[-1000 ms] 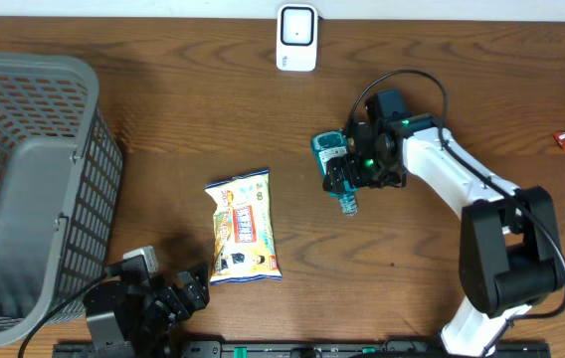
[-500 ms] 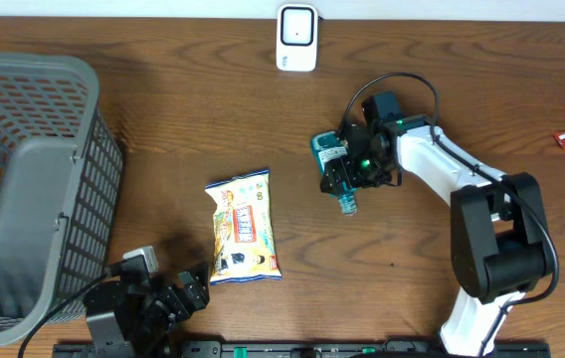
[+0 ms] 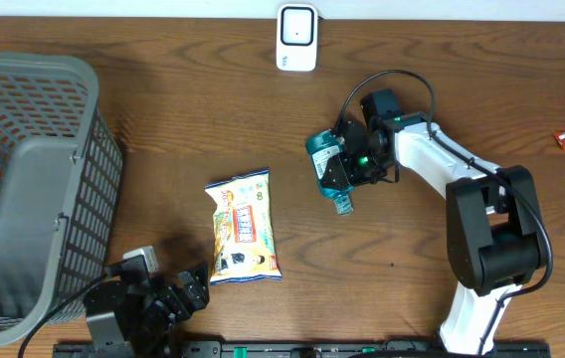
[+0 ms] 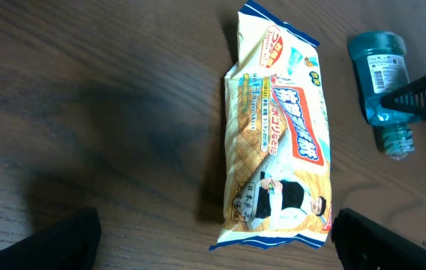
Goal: Scan the item barcode
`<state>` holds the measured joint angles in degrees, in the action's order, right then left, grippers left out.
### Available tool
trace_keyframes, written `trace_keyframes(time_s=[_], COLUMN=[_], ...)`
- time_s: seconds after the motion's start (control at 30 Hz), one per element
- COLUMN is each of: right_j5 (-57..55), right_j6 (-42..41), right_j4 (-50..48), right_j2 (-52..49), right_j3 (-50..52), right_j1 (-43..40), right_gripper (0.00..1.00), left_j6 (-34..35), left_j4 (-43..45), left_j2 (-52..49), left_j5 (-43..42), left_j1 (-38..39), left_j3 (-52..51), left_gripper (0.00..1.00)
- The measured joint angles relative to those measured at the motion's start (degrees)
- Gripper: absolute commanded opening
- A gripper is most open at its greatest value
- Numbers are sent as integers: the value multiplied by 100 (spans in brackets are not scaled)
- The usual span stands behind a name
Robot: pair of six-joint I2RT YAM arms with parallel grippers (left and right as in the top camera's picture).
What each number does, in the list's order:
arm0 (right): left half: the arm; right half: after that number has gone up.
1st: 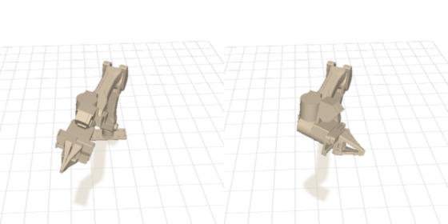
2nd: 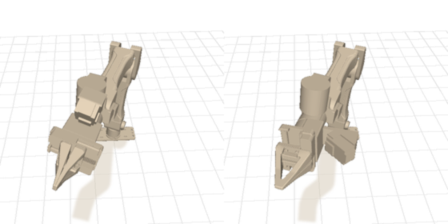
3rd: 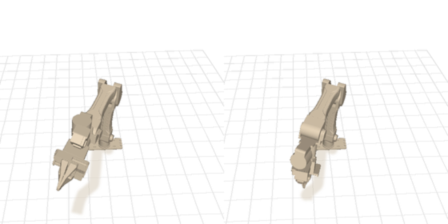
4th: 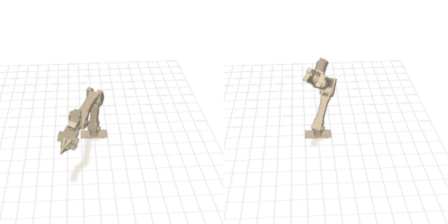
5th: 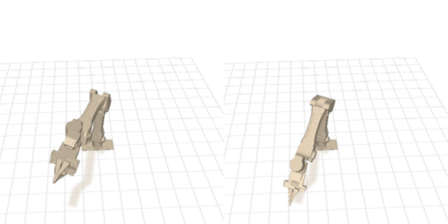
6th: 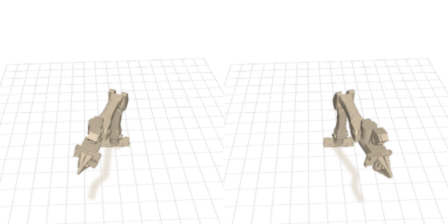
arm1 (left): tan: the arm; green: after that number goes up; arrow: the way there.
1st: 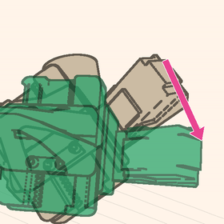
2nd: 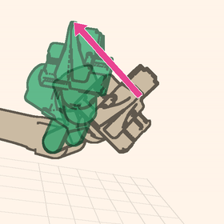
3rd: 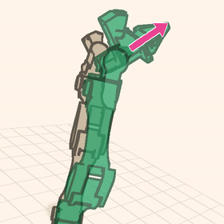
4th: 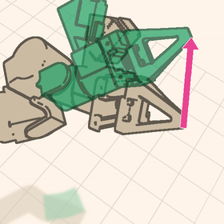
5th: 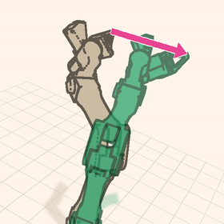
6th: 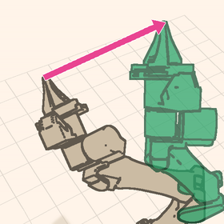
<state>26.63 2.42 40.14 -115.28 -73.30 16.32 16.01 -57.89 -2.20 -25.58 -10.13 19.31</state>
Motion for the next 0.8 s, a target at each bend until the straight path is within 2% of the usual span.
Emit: trace_keyframes(time_s=[0.13,0.37,0.6,0.8], right_j5=[-109,-313,-776,-1692], right_j6=[-37,-221,-466,-721], right_j4=[2,50,140,199], right_j2=[-28,-24,7,63], right_j3=[-2,-22,-68,-96], right_j1=[4,11,81,391], right_gripper=[37,29,29,37], left_j6=[0,0,0,0], left_j4=[0,0,-2,-2], left_j2=[0,0,0,0], left_j5=[2,2,2,2], left_j1=[0,0,0,0], left_j3=[0,0,0,0], left_gripper=[98,98,98,99])
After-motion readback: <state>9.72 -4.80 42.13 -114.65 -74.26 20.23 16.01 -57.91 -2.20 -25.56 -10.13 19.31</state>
